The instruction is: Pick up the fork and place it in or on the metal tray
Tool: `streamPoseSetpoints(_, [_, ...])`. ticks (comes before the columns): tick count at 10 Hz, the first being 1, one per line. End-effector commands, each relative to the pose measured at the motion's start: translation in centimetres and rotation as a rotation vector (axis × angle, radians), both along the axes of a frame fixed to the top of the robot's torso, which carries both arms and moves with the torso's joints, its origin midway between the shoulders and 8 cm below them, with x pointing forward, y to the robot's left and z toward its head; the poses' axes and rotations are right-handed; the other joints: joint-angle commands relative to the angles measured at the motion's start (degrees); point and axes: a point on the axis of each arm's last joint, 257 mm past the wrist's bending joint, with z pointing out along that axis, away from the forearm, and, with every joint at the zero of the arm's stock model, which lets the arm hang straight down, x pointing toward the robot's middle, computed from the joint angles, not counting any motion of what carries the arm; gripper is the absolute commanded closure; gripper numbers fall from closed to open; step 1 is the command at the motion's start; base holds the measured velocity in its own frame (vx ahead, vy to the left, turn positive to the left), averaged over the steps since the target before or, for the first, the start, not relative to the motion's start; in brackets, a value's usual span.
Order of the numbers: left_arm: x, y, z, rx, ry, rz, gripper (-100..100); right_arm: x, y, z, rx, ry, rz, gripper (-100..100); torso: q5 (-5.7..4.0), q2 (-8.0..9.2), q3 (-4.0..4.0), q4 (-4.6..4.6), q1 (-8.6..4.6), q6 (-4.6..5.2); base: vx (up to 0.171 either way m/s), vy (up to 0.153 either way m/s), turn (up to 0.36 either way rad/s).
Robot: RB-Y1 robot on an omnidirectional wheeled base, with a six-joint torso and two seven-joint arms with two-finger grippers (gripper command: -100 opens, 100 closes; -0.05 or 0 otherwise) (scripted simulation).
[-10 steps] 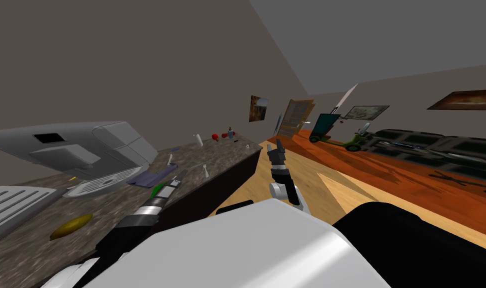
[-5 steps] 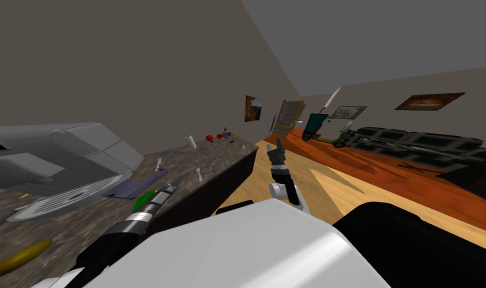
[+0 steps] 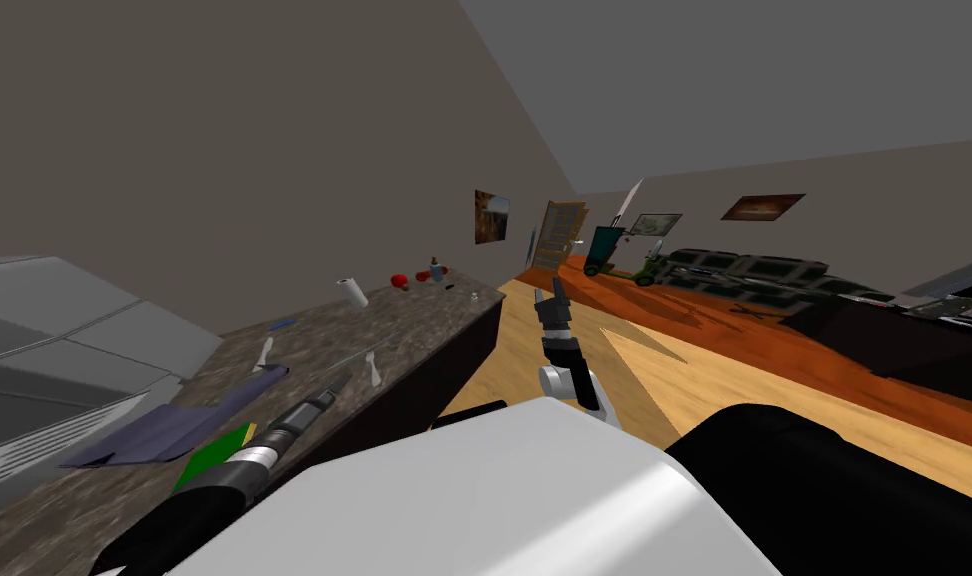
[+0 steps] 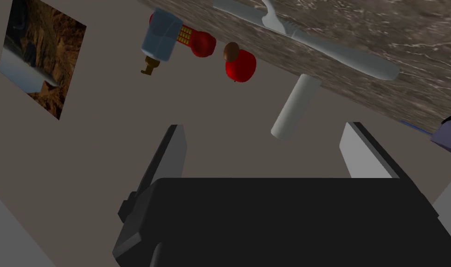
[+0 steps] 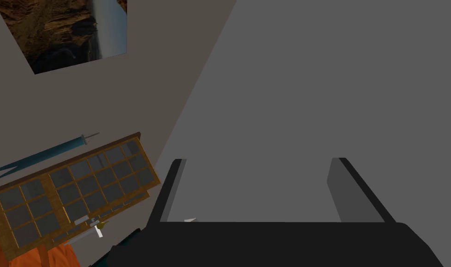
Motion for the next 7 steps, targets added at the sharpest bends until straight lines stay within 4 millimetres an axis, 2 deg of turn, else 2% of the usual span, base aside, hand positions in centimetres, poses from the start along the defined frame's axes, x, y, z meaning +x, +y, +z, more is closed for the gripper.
streamPoseSetpoints(1, [-0.8,2.1,-1.5,0.018,0.065,0.033,-100,0.0,0.0,0.0,0.000,0.000,0.000,0,0.00,0.00,0.00,0.00,0.00,0.00,0.073,-0.059,-0.212])
streamPoseSetpoints(2, [-1.5,3.3,-2.4,0.028,0.104,0.054,-100,0.0,0.0,0.0,0.000,0.000,0.000,0,0.00,-0.01,-0.01,0.00,-0.02,0.01,0.074,-0.059,-0.243])
streamPoseSetpoints(3, [-1.5,3.3,-2.4,0.028,0.104,0.054,-100,0.0,0.0,0.0,0.000,0.000,0.000,0,0.00,-0.01,-0.01,0.00,-0.02,0.00,0.049,-0.034,-0.058])
streamPoseSetpoints(7, [-4.4,7.8,-5.2,0.063,0.245,0.136,-100,0.0,0.0,0.0,0.000,0.000,0.000,0,0.01,0.03,0.02,0.01,0.04,0.00,0.059,-0.039,-0.200])
